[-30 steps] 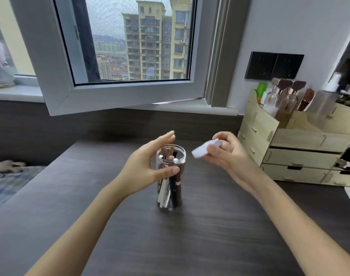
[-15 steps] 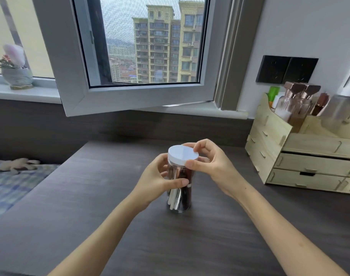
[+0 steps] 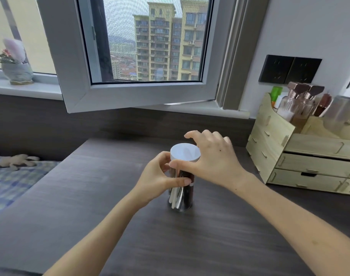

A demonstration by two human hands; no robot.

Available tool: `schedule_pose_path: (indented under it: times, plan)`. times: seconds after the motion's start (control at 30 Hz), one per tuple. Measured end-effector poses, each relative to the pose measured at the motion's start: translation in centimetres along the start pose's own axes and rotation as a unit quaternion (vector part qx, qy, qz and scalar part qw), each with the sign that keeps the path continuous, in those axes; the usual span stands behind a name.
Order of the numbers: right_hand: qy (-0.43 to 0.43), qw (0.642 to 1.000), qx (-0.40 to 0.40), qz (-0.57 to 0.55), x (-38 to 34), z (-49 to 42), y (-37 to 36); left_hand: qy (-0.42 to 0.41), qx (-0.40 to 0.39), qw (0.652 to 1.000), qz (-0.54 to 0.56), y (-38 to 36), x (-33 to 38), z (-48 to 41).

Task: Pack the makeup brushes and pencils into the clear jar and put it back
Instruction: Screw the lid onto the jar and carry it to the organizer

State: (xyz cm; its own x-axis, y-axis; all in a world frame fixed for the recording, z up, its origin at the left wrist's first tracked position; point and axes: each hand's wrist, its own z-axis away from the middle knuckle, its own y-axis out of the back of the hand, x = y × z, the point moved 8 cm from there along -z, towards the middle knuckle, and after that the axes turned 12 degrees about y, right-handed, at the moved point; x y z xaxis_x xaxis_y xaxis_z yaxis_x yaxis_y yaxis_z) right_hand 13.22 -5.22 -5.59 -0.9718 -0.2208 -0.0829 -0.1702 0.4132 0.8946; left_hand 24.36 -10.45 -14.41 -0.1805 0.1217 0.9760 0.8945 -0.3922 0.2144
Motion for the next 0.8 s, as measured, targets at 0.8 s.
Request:
schedule_pose_path:
  times: [0.8]
  plan:
    - [0.135, 0.971, -0.172, -0.099, -0.3, -1.4, 0.1, 0.002, -0.004, 1.000, -0.020, -0.1, 0.1, -0.1]
